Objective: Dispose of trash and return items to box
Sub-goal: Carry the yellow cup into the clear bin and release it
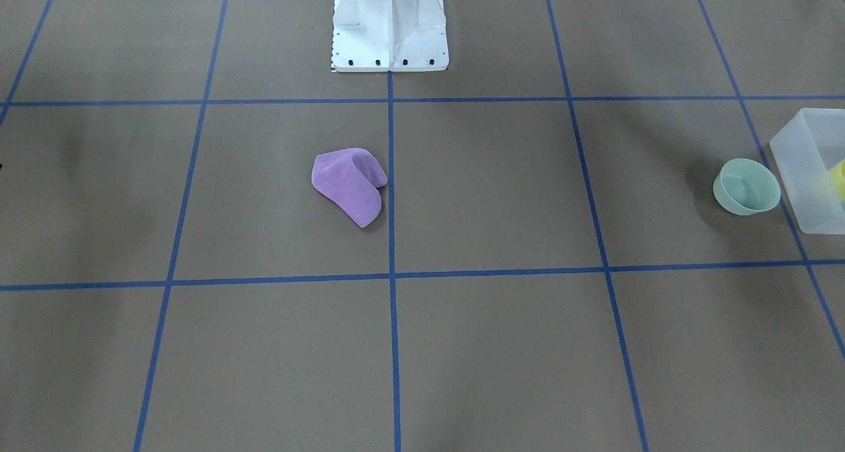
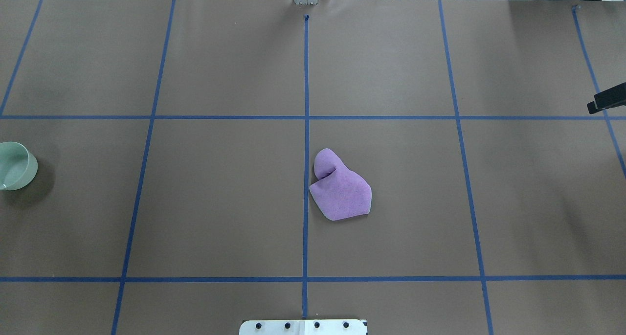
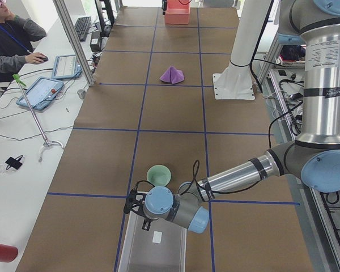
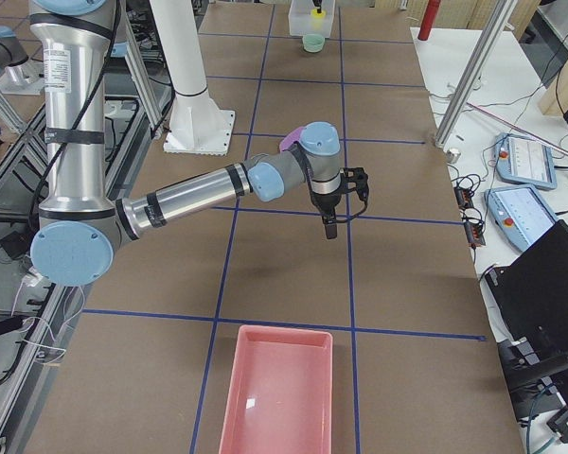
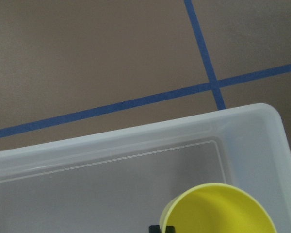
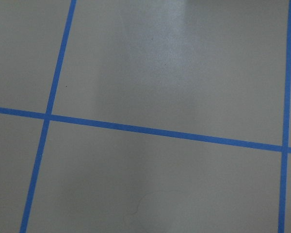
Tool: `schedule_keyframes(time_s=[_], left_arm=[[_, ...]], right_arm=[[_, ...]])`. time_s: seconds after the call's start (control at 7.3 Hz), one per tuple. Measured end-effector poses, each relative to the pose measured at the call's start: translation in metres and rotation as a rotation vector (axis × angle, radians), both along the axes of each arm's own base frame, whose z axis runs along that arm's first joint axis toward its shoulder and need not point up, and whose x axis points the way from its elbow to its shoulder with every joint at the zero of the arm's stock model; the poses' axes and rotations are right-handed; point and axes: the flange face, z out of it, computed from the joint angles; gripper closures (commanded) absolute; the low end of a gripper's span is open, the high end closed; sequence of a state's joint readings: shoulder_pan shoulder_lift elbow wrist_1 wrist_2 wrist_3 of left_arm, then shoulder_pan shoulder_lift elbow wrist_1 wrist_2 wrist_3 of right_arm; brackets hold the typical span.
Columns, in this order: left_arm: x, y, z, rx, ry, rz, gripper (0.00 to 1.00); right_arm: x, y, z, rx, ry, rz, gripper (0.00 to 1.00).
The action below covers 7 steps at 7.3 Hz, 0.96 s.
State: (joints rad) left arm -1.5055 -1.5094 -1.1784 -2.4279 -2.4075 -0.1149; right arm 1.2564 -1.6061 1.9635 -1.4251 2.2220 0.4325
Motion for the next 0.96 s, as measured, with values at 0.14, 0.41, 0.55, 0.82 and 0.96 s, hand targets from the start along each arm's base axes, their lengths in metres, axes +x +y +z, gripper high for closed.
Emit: schedule_keyframes(time_s=[0.14, 0.41, 0.55, 0.82, 0.96], left_arm=[[0.004, 0.002, 0.001, -0.005, 0.001, 0.001, 0.11], [0.006, 0.002, 0.000, 0.003, 0.000, 0.003, 0.02], [0.006, -0.001, -0.004, 0.016, 0.003, 0.004, 0.02], [0.009, -0.012, -0.017, 0.037, 0.047, 0.021, 0.02], [0.010, -0.016, -0.028, 0.045, 0.084, 0.035, 0.02]], right_arm=[[0.000, 0.000, 0.000, 0.001, 0.002, 0.001, 0.00], [0.000, -0.001, 0.000, 0.001, 0.004, 0.003, 0.00], [0.000, -0.001, 0.000, 0.002, 0.004, 0.003, 0.00], [0.000, -0.001, -0.001, 0.003, 0.003, 0.004, 0.00], [0.000, -0.001, -0.002, 0.004, 0.003, 0.004, 0.00]])
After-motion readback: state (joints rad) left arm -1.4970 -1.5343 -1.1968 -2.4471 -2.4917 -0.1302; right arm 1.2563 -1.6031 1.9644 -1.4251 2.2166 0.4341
